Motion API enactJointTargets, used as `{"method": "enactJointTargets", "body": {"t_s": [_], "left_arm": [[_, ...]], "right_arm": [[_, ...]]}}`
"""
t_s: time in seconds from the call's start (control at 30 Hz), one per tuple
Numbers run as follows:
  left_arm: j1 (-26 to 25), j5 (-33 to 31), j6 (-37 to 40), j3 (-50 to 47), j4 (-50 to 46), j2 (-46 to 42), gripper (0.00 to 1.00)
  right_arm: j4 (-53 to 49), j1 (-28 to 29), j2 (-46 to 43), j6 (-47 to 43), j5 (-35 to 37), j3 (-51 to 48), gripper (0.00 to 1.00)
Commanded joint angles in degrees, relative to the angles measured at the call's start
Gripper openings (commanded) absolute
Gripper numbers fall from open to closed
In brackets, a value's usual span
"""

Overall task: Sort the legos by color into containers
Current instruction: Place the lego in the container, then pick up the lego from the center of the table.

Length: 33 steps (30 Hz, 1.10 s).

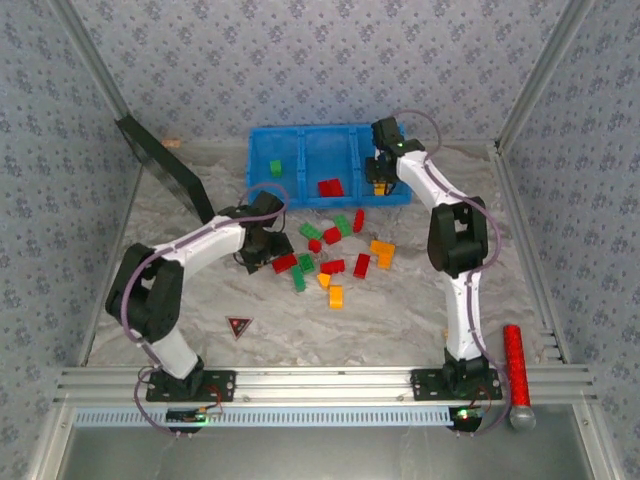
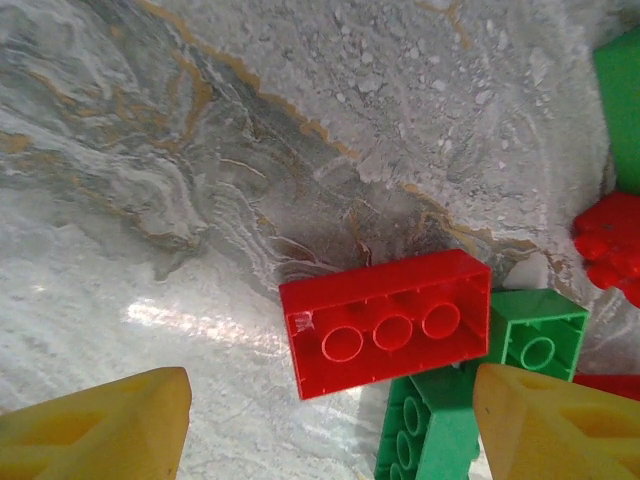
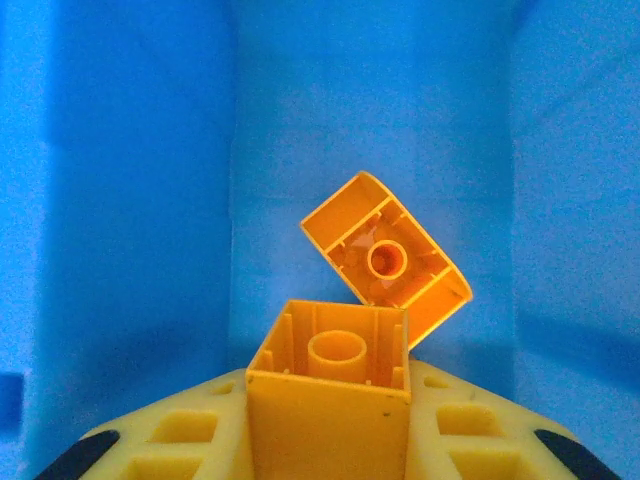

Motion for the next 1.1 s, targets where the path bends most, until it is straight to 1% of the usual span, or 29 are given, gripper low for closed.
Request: {"method": "enactJointTargets", "body": {"t_s": [0.0,0.27,0.47,0.53,0.87,0.97,1.07], "left_arm": [[-0.68,1.53,-0.39,3.9,-0.41,2.65,0.75],[-0.69,2.42,0.49,6.69,-1.2,6.67,0.78],[-0.84,3.44,1.02,7.53,-3.04,8.41,0.8],[-0.81,3.49,1.02,7.44,-3.3,8.65,0.81],[-1.31,4.2,1.37,8.05,-3.84,10.56,0.81],[-1.54,4.35,1.15,7.94,-3.45,11.72,0.8],[-1.48,4.54,0.72,7.49,-2.66,12.45,0.78]], "right_arm": [[-1.4,-0.79,1.76,-1.5,-1.03,3.84,0.33],[-1.32,-1.01,2.42,-2.55,-2.27,4.6,0.43],[-1.67,-1.36,1.92,-2.8,-2.88,4.52,0.54],[-1.59,-1.43,1.59,-2.91,-3.22,4.44,0.56],[-1.62,-1.38,-2.25,-3.43,-4.34,3.69,0.58],[-1.81,-1.38,-4.91,-3.44,-4.55,2.13,0.58],[-0.87,-1.38,-9.26,-3.02,-4.5,-1.84,0.58]]}}
